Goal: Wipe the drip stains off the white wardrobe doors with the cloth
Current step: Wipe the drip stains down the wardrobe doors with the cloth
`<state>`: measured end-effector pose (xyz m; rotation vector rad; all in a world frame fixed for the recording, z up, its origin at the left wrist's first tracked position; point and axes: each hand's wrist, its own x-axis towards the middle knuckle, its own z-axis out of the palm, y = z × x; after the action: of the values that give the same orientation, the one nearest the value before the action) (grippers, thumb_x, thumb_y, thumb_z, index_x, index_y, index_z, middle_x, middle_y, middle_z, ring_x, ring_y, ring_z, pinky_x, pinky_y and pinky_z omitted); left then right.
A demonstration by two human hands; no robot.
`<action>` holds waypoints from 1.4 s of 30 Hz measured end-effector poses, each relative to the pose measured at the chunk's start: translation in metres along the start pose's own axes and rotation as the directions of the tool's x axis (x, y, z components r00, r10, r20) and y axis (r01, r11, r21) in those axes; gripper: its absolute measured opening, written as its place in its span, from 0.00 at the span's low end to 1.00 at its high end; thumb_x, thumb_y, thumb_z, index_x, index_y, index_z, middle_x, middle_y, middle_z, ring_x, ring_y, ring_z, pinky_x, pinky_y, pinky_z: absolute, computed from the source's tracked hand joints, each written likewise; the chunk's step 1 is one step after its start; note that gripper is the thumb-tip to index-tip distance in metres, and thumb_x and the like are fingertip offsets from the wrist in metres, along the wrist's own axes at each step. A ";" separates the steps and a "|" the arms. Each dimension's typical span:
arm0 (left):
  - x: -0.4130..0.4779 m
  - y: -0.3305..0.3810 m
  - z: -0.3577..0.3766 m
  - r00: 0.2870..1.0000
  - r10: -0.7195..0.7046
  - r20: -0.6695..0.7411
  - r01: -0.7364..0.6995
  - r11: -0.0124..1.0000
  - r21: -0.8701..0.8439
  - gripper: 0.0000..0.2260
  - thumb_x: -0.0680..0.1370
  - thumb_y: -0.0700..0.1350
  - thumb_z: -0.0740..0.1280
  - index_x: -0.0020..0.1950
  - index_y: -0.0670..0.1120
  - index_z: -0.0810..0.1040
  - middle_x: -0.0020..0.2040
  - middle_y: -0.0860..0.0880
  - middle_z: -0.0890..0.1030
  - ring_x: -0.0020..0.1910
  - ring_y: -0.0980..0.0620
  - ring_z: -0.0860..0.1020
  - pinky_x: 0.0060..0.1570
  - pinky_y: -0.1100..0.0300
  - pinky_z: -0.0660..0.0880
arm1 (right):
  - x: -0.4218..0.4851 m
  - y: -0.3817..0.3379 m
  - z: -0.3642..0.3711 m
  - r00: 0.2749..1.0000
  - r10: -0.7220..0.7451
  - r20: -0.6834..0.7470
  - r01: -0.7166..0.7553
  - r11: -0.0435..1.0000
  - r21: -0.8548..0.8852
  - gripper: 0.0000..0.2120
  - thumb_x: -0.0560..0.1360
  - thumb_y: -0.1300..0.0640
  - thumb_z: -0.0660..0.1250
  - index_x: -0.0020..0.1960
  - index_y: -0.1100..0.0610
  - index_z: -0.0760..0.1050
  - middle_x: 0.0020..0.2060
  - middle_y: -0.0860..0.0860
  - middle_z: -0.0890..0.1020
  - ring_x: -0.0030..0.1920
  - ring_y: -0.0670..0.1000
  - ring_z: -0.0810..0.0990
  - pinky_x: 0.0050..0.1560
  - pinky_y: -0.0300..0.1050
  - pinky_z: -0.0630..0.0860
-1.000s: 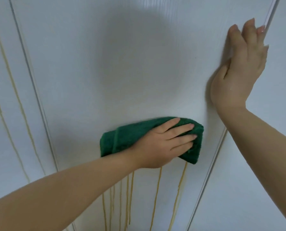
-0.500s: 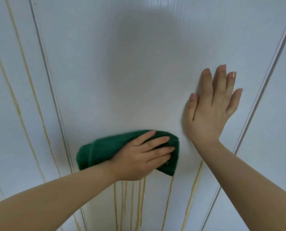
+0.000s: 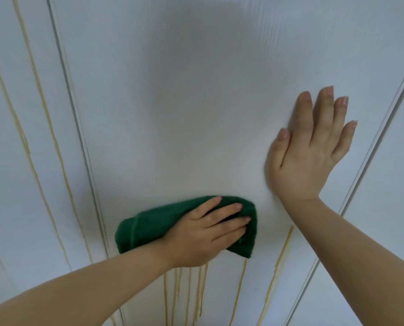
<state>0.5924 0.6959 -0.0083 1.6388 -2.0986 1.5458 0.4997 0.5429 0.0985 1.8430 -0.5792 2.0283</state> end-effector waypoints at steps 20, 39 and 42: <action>-0.035 -0.030 -0.009 0.985 0.115 0.131 -0.125 0.989 0.077 0.17 0.81 0.42 0.52 0.68 0.45 0.68 0.67 0.50 0.72 0.69 0.49 0.66 0.72 0.48 0.56 | 0.003 0.003 -0.005 0.999 -0.007 0.048 0.002 0.994 0.112 0.20 0.79 0.56 0.52 0.69 0.58 0.62 0.69 0.63 0.67 0.70 0.60 0.56 0.73 0.48 0.41; -0.013 0.032 0.015 0.918 0.288 0.274 -0.345 0.919 0.190 0.20 0.74 0.43 0.59 0.65 0.46 0.75 0.67 0.51 0.74 0.69 0.47 0.64 0.74 0.46 0.45 | -0.020 0.057 -0.074 0.855 -0.134 0.501 0.033 0.978 0.205 0.21 0.76 0.58 0.53 0.67 0.57 0.70 0.70 0.57 0.68 0.71 0.55 0.59 0.70 0.49 0.50; 0.031 0.000 -0.005 0.997 -0.048 -0.067 0.059 0.982 0.179 0.18 0.77 0.37 0.56 0.64 0.43 0.75 0.65 0.47 0.76 0.67 0.45 0.68 0.69 0.45 0.58 | -0.017 0.060 -0.076 0.856 -0.121 0.503 -0.001 0.972 0.234 0.24 0.75 0.61 0.52 0.71 0.58 0.65 0.70 0.56 0.68 0.72 0.55 0.60 0.71 0.48 0.49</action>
<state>0.5768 0.6777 0.0122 1.6620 -1.9169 1.7923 0.4058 0.5307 0.0715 2.5365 -0.4204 1.6011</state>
